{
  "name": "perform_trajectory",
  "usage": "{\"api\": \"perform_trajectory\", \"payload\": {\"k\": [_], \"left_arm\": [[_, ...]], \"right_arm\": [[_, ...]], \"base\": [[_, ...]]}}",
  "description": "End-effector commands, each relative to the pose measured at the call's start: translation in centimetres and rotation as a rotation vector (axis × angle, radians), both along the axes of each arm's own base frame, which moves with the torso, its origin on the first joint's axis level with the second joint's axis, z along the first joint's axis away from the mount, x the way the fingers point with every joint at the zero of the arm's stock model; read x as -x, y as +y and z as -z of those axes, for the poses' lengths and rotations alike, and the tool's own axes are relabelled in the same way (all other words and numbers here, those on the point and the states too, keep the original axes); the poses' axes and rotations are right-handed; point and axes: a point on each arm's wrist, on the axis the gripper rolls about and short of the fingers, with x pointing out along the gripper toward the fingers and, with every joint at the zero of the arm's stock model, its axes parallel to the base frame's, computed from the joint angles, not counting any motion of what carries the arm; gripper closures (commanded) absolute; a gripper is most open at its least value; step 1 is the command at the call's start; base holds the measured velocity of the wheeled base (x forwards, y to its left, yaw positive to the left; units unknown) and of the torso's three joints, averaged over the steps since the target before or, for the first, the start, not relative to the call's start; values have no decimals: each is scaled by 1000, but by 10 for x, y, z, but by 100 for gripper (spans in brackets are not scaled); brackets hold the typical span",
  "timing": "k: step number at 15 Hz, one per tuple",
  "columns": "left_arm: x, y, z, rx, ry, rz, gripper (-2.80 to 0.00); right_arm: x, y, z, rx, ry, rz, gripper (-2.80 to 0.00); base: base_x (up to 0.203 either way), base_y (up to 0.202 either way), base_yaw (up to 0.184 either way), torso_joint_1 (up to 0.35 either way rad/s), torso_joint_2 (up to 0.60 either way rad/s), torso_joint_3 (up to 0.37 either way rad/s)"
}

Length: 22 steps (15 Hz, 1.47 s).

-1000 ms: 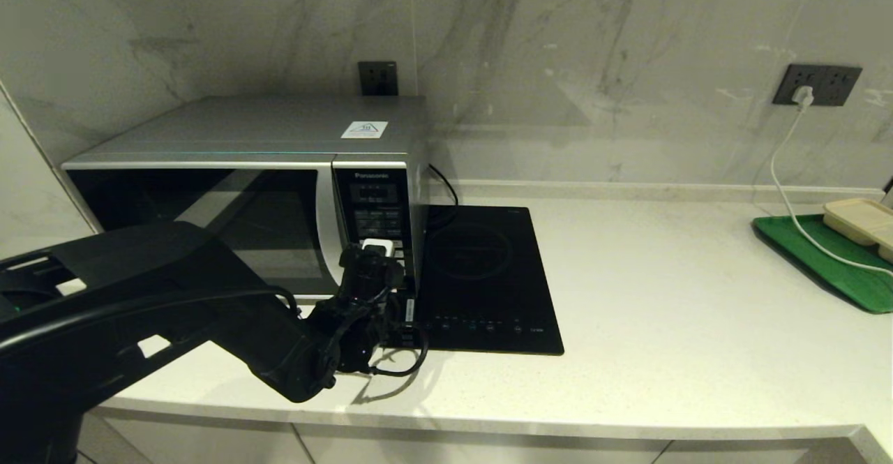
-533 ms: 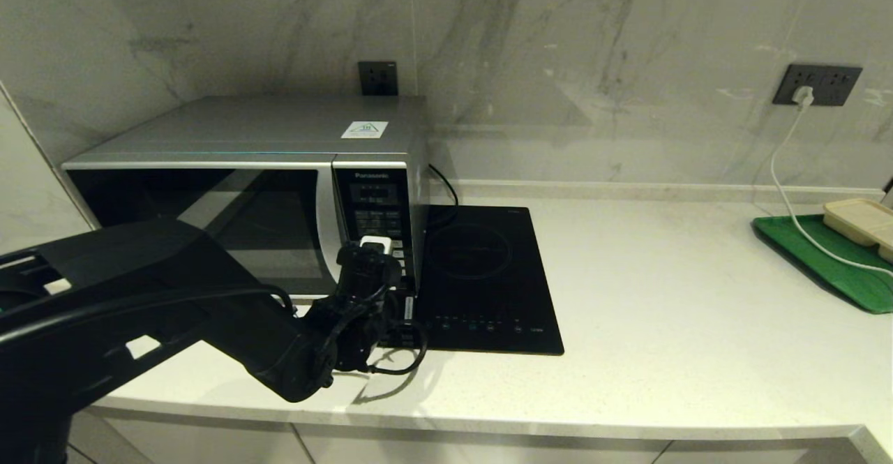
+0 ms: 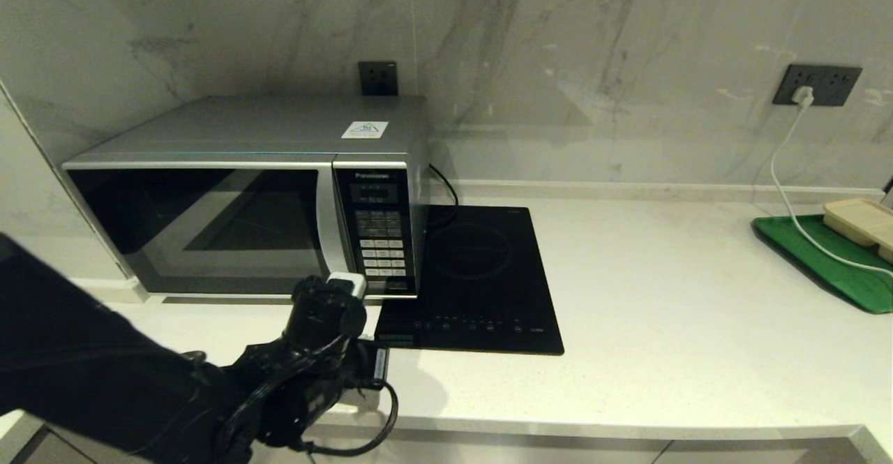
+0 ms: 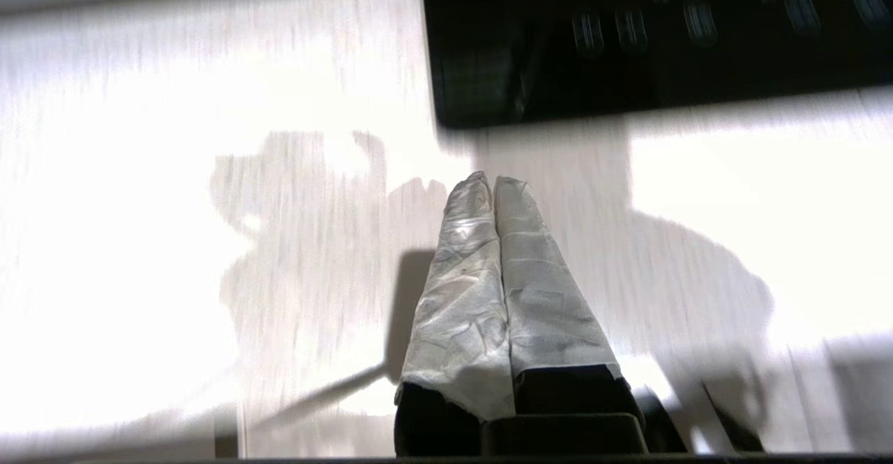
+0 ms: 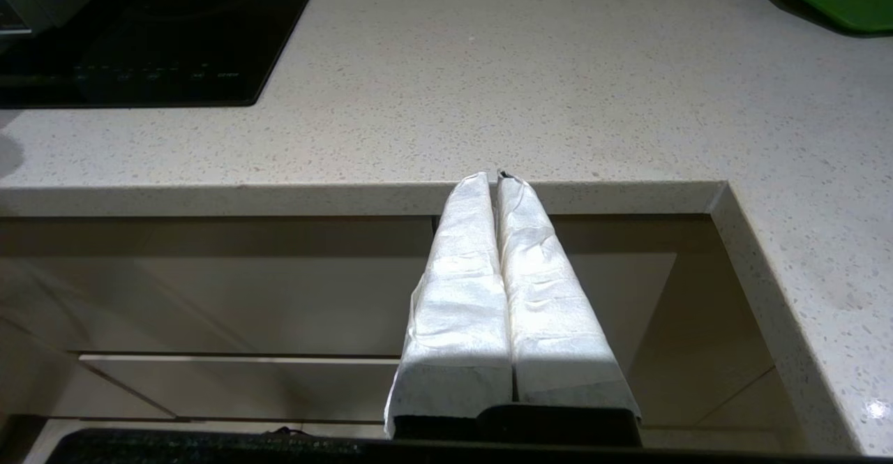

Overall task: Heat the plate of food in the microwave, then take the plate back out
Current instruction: Open the microwave oven

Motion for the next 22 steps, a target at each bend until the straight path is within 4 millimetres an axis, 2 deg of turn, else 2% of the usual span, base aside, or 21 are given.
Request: {"api": "perform_trajectory", "payload": {"k": [1,4,6,7,10,12,14,16,18,19,22], "left_arm": [[42,24,-34,67,-16,8,0],[77,52,-69,102,59,-43,0],[90,69,-107,150,42,-119,0],[89,82,-119,146,-3,-208,0],[97,124,-142,62,-137,-390,0],[121,146,-154,58,-219,-481,0],[162,162,-154,46,-238,-538,0],[210,173,-142,17,-203,-576,0],[250,180,-126,-5,-178,-608,0],[265,181,-116,-35,-124,-640,0],[278,178,-105,-108,-88,-684,0]], "right_arm": [[0,0,0,-1,1,0,0],[0,0,0,-1,1,1,0],[0,0,0,-1,1,0,0],[0,0,0,-1,1,-1,0],[0,0,0,-1,1,-1,0],[0,0,0,-1,1,0,0],[0,0,0,-1,1,0,0],[0,0,0,-1,1,0,0],[0,0,0,-1,1,-2,0],[0,0,0,-1,1,0,0],[0,0,0,-1,1,0,0]], "base": [[0,0,0,0,0,0],[0,0,0,0,0,0],[0,0,0,0,0,0],[0,0,0,0,0,0],[0,0,0,0,0,0],[0,0,0,0,0,0],[0,0,0,0,0,0],[0,0,0,0,0,0],[0,0,0,0,0,0],[0,0,0,0,0,0],[0,0,0,0,0,0]]}}
